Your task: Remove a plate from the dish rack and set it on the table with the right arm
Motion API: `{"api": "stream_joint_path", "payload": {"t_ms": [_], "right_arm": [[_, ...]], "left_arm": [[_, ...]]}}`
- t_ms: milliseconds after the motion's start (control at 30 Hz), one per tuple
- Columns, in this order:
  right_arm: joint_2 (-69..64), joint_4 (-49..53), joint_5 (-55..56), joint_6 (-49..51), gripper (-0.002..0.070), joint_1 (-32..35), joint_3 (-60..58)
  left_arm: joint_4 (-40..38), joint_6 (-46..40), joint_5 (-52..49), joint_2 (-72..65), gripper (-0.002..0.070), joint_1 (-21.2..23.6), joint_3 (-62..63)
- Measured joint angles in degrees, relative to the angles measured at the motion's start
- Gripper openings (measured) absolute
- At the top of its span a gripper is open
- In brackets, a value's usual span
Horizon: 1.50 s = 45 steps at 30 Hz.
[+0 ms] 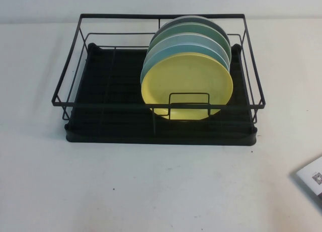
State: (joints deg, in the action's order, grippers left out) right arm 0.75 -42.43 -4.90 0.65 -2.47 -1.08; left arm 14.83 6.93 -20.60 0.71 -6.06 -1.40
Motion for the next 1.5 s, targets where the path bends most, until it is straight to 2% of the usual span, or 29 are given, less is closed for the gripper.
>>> {"api": "stream_joint_path", "payload": {"t_ms": [200, 367, 733, 1000, 1100, 1267, 1333, 1500], "right_arm": [[-13.85, 7.36, -17.62, -1.17, -0.0018, 0.04, 12.2], [-30.77, 9.94, -28.31, -12.94, -0.0018, 0.04, 25.04], [-64.24, -7.07, -34.57, -39.8, -0.0018, -0.11, 49.51], [-82.48, -11.49, -38.85, -54.03, -0.0014, -6.41, 67.03], [-87.24, -11.21, -41.2, -57.81, 0.0028, -9.02, 73.79], [-95.71, -7.72, -44.39, -59.56, 0.0217, -12.78, 83.94], [-98.62, -5.33, -45.19, -59.94, 0.0265, -13.61, 87.33], [-104.55, -1.6, -47.31, -62.96, 0.0298, -14.78, 94.34]], "left_arm": [[0.0, 0.0, 0.0, 0.0, -0.0006, 0.0, 0.0], [0.0, 0.0, 0.0, 0.0, -0.0006, 0.0, 0.0], [0.0, 0.0, 0.0, 0.0, -0.0006, 0.0, 0.0], [0.0, 0.0, 0.0, 0.0, -0.0006, 0.0, 0.0], [0.0, 0.0, 0.0, 0.0, -0.0006, 0.0, 0.0], [0.0, 0.0, 0.0, 0.0, -0.0006, 0.0, 0.0], [0.0, 0.0, 0.0, 0.0, -0.0006, 0.0, 0.0], [0.0, 0.0, 0.0, 0.0, -0.0006, 0.0, 0.0]]}}
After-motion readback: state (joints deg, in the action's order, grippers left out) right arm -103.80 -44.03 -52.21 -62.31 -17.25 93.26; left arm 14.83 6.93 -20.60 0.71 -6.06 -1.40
